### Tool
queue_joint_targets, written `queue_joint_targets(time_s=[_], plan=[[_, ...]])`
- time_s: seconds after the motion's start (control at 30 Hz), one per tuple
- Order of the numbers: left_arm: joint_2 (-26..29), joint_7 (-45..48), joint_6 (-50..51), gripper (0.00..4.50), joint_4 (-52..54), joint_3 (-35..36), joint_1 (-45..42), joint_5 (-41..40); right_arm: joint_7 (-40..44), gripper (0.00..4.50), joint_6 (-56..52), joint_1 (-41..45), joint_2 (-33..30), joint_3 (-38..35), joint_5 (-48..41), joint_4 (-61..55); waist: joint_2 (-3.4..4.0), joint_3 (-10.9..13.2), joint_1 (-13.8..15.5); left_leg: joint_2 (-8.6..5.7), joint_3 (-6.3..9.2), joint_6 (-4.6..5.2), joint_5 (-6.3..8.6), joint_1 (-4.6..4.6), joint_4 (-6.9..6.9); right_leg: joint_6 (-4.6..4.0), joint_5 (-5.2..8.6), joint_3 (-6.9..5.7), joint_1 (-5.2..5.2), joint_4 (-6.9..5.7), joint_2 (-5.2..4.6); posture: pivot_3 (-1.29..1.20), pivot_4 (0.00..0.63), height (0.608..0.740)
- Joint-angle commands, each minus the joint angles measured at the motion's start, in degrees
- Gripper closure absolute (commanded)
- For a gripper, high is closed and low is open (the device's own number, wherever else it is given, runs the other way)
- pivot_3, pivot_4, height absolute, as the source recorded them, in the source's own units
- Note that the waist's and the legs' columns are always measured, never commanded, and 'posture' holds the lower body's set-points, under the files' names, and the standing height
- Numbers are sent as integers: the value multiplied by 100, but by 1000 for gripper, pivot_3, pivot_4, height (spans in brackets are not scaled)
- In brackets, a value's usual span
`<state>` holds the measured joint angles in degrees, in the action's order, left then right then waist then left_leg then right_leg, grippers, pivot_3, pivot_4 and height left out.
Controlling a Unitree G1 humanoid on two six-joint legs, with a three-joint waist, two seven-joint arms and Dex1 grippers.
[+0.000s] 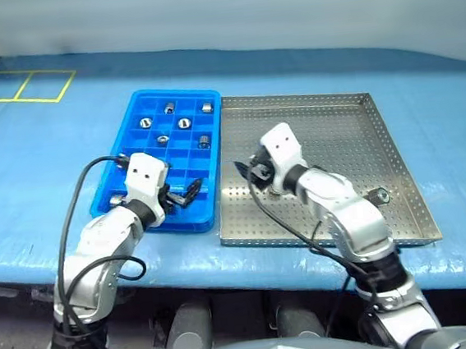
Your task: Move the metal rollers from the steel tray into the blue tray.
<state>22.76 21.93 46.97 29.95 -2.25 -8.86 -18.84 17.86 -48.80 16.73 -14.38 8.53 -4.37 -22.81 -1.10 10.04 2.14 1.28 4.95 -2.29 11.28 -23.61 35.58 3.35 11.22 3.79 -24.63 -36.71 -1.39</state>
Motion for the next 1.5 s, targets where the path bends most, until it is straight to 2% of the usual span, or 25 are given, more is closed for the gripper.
queue_joint_targets(time_s=[0.03, 0.2, 0.4, 0.5, 0.67, 0.8, 0.93, 1.07, 1.17, 1.37, 1.5], plan=[[-46, 150, -211, 143, -142, -211, -199, 13, -189, 518, -178, -234, 45, -148, -18, -285, 0, 0, -115, 1, 0, 0, 0, 1, 1, 0, 0, 0, 1, -2, 1, 92, 150, 740], [-16, 337, -253, 143, -351, -480, -382, 30, -435, 518, -238, -516, 554, -236, -209, -48, 0, 0, -344, 1, -3, 1, 0, 1, 13, 4, -2, 5, 3, -8, 1, 48, 150, 740], [-24, 356, -282, 143, -471, -578, -462, 92, -549, 518, 24, -548, 704, -202, -134, 450, 0, 0, -411, 0, -3, 1, 0, 1, 19, 7, -4, 6, 5, -9, 1, 43, 150, 740], [-10, 311, -250, 143, -462, -557, -429, 135, -567, 1106, 142, -467, 672, -168, -92, 673, 0, 0, -418, 0, -2, 1, 0, 1, 20, 7, -4, 6, 5, -9, 1, 61, 150, 740], [30, 233, -198, 143, -369, -428, -296, 145, -593, 2720, 246, -343, 648, -113, -22, 612, 0, 0, -416, 0, -2, 1, 0, 1, 21, 8, -5, 6, 5, -10, 1, 88, 150, 740], [86, 111, -181, 143, -297, -193, -139, 125, -456, 2720, 195, -53, 778, -174, -252, 437, 0, 1, -417, 0, -2, 2, 0, 1, 18, 8, -4, 6, 4, -11, 2, 109, 150, 740], [175, -112, -149, 143, -140, 145, 74, 178, -178, 2720, 398, 632, 782, 63, -263, 805, 2, 2, -402, 0, -1, 2, -1, 4, 21, 8, -5, 6, 5, -15, 3, 152, 150, 740], [-3, -703, -196, 143, -95, 802, 193, 291, 142, 2720, 895, 1418, 996, 327, -235, 1760, 2, 2, -336, 1, 0, 2, -1, 7, 21, 8, -5, 5, 7, -16, 5, 205, 150, 740], [-6, -775, -230, 143, 80, 1111, 385, 248, 368, 2720, 1554, 1975, 1328, 380, -258, 2829, 1, 2, -265, 3, 2, 3, -1, 6, 14, 8, -6, 4, 6, -15, 7, 238, 150, 740], [-59, -820, -227, 143, 549, 1193, 782, 191, 736, 2720, 2786, 2690, 1956, 312, -274, 4767, 0, 3, -35, 1, 3, 1, 0, 5, -3, 23, -16, 3, 4, -7, 6, 318, 150, 740], [-123, -892, -203, 143, 699, 1139, 931, 216, 888, 2720, 3356, 2992, 2164, 207, -293, 5601, 1, 4, 90, 2, 4, 0, 0, 6, -2, 4, -4, 1, 4, -6, 6, 341, 150, 740]])
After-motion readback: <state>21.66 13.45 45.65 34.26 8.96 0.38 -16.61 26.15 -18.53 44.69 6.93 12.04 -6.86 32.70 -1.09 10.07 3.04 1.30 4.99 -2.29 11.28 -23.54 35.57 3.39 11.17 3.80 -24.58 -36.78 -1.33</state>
